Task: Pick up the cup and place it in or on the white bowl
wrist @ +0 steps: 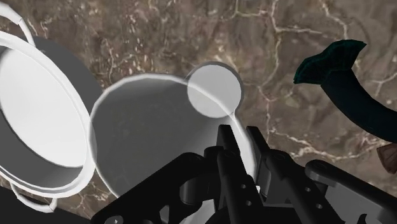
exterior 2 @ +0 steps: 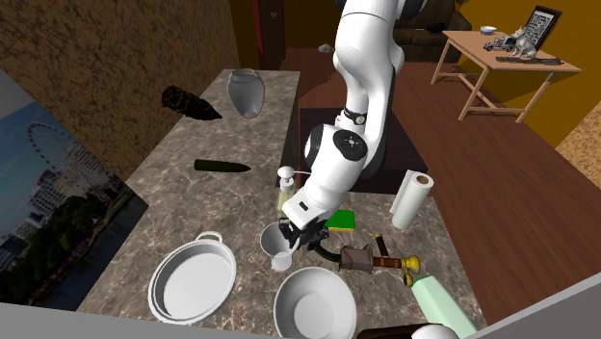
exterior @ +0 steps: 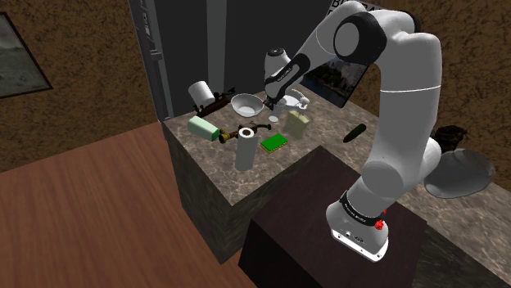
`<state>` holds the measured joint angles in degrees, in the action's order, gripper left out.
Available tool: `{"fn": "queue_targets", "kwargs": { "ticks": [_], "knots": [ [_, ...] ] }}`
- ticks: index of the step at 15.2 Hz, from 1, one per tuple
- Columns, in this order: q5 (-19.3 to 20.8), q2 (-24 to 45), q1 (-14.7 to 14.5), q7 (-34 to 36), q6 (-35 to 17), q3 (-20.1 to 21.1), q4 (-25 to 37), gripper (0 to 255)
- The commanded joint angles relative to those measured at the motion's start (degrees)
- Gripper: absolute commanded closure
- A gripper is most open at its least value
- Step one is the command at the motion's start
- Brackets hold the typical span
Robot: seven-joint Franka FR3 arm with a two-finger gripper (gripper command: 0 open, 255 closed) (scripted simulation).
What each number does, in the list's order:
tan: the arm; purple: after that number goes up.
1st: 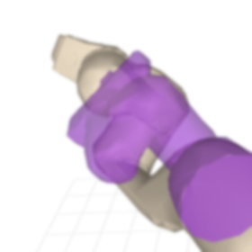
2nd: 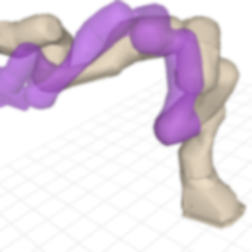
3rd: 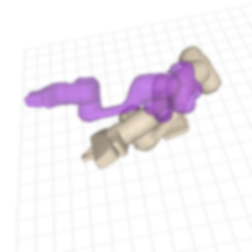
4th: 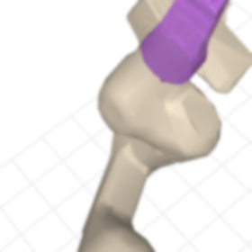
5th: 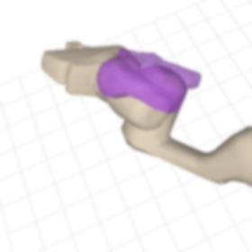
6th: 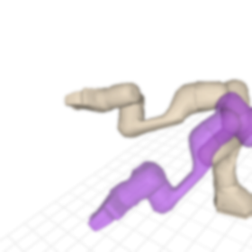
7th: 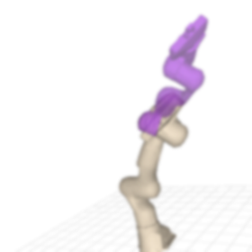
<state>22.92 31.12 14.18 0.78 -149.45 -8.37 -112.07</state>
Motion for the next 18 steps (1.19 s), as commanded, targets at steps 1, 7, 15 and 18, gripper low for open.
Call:
{"fn": "queue_targets", "kwargs": {
  "ticks": [1,7,15,18],
  "knots": [
    [0.00,-0.01,0.00,0.00,0.00,0.00,0.01,255],
    [-0.63,-3.03,0.18,-1.19,2.62,0.41,-0.30,255],
    [-1.71,-7.46,0.39,-3.11,7.08,0.98,-0.14,255],
    [-2.12,-9.00,0.43,-3.82,8.82,1.17,0.13,255]
  ]
}}
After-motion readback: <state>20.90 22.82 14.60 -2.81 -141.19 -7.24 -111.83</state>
